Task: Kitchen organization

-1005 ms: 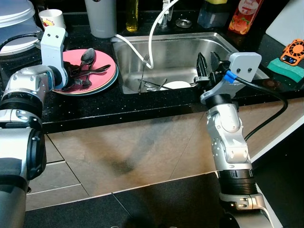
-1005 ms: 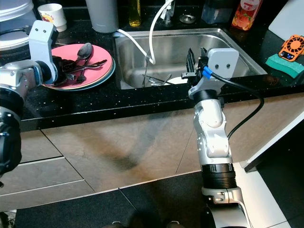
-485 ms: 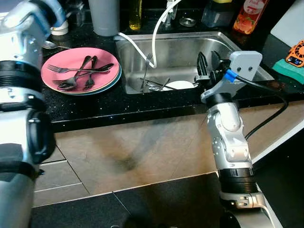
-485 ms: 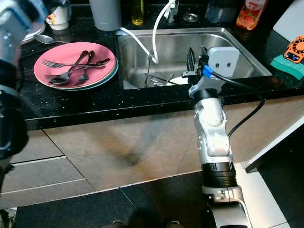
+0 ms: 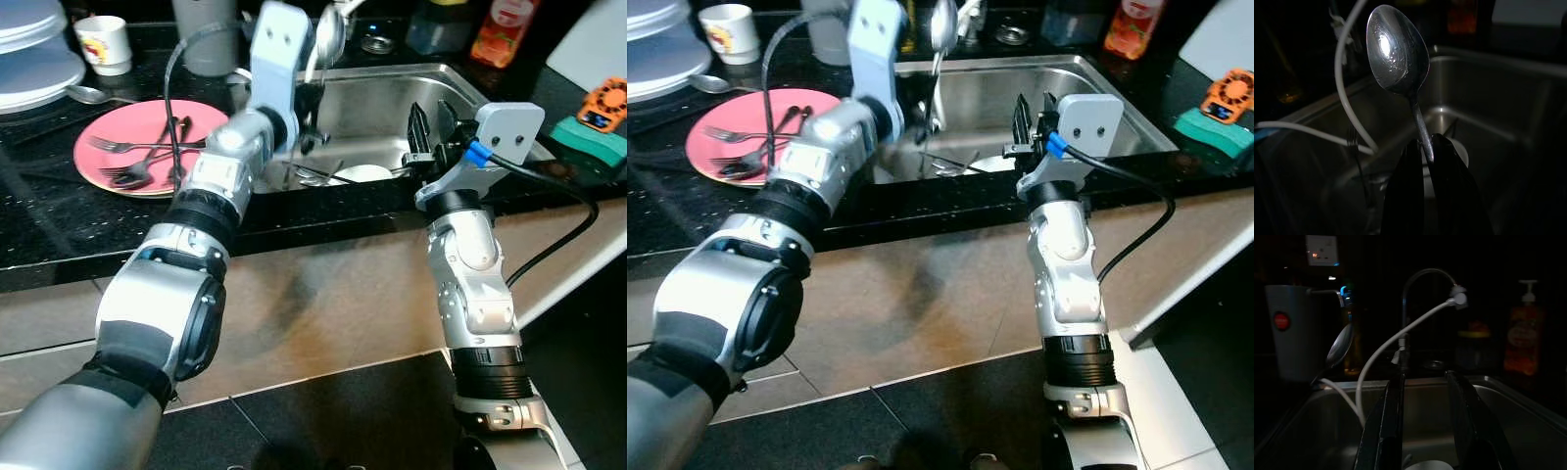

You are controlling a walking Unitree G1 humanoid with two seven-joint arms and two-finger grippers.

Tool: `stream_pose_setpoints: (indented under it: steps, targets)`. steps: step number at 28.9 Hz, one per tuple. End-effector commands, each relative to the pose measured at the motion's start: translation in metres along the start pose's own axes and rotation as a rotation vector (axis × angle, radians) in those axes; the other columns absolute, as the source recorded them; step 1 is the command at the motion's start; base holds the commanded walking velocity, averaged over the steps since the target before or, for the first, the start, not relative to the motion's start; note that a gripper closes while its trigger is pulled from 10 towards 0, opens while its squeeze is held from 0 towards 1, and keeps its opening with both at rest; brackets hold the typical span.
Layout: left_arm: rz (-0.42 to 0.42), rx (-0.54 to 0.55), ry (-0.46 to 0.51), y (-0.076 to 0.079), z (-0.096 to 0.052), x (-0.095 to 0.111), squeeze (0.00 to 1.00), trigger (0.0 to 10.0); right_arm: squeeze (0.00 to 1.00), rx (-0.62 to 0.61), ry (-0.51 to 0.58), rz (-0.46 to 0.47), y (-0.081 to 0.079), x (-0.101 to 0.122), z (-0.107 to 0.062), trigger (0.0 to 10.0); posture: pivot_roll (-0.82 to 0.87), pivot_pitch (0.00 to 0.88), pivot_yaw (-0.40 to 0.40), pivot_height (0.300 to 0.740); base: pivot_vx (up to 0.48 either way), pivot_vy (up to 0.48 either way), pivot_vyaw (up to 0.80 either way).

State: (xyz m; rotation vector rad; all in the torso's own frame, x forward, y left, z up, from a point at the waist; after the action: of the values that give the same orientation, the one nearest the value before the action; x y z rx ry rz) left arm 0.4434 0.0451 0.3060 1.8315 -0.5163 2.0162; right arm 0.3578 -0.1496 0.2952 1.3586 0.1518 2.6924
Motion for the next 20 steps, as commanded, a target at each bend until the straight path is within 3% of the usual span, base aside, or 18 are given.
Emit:
stream_pose_setpoints:
  steps: [1,2,3,4,5,7,8,9,10,11,16,19,20]
  targets:
    - [0.022,-0.003,-0.021,0.002,0.001,-0.008,0.0,10.0,0.0,-0.002,-0.002,-0.005,0.0,0.0,-0.002,10.0,0.15,0.116,0.014,0.74,0.0,0.0,0.0]
    - [0.101,0.026,-0.068,0.001,0.0,-0.018,0.0,10.0,0.0,-0.001,-0.001,-0.005,-0.001,0.0,-0.002,10.0,0.14,0.117,0.017,0.74,0.0,0.0,0.0]
    - [0.16,0.066,-0.083,-0.005,-0.001,-0.023,0.82,10.0,0.0,0.003,0.002,-0.005,-0.002,0.001,-0.002,10.0,0.14,0.117,0.018,0.74,0.0,0.0,0.0]
    - [0.16,0.066,-0.083,-0.005,-0.001,-0.023,0.82,10.0,0.0,0.003,0.002,-0.005,-0.002,0.001,-0.002,10.0,0.14,0.117,0.018,0.74,0.0,0.0,0.0]
    - [0.178,0.098,-0.056,-0.01,-0.003,-0.02,1.0,10.0,0.0,0.006,0.003,-0.006,-0.002,0.001,-0.002,10.0,0.14,0.117,0.018,0.74,0.0,0.0,0.0]
    - [0.15,0.105,0.07,-0.013,-0.005,-0.002,1.0,10.0,0.0,0.01,0.004,-0.006,-0.003,0.001,-0.002,10.0,0.16,0.124,0.004,0.74,0.0,0.0,0.0]
    - [0.104,0.099,0.188,-0.016,-0.009,0.016,0.91,10.0,0.0,0.012,0.004,-0.004,-0.003,0.001,-0.002,10.0,0.16,0.125,0.0,0.74,0.0,0.0,0.0]
    - [0.087,0.089,0.222,-0.017,-0.011,0.022,0.32,10.0,0.0,0.014,0.004,-0.003,-0.003,0.001,-0.002,10.0,0.16,0.125,0.0,0.74,0.0,0.0,0.0]
    - [0.087,0.089,0.222,-0.017,-0.011,0.022,0.32,10.0,0.0,0.014,0.004,-0.003,-0.003,0.001,-0.002,10.0,0.16,0.125,0.0,0.74,0.0,0.0,0.0]
    - [0.081,0.082,0.257,-0.018,-0.013,0.028,0.0,10.0,0.0,0.015,0.004,-0.002,-0.003,0.001,-0.002,10.0,0.16,0.128,-0.007,0.74,0.0,0.0,0.0]
    - [0.036,0.077,0.341,-0.027,-0.023,0.049,0.0,10.0,0.0,0.019,0.007,0.003,-0.004,0.002,-0.001,10.0,0.17,0.128,-0.013,0.74,0.0,0.0,0.0]
    - [0.032,0.134,0.437,-0.046,-0.049,0.078,0.0,10.0,0.0,0.009,0.015,0.016,-0.002,0.004,0.001,10.0,0.18,0.129,-0.02,0.74,0.0,0.0,0.0]
    - [0.032,0.134,0.437,-0.046,-0.049,0.078,0.0,10.0,0.0,0.009,0.015,0.016,-0.002,0.004,0.001,10.0,0.18,0.129,-0.02,0.74,0.0,0.0,0.0]
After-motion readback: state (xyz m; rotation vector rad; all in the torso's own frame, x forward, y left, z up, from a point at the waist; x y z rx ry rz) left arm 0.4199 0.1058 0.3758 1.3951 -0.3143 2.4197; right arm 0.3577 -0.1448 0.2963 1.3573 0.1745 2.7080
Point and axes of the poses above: a point about 5 cm out from each wrist's last joint towards the gripper, its own z axis pointing out of the wrist towards the gripper, its own x axis along the axis of the wrist's last joint, y = z × x, the point moved 3 cm from there along z, pointing out of the wrist towards the gripper, and after that the axes turned 12 degrees about -z, right-handed, at the moved point
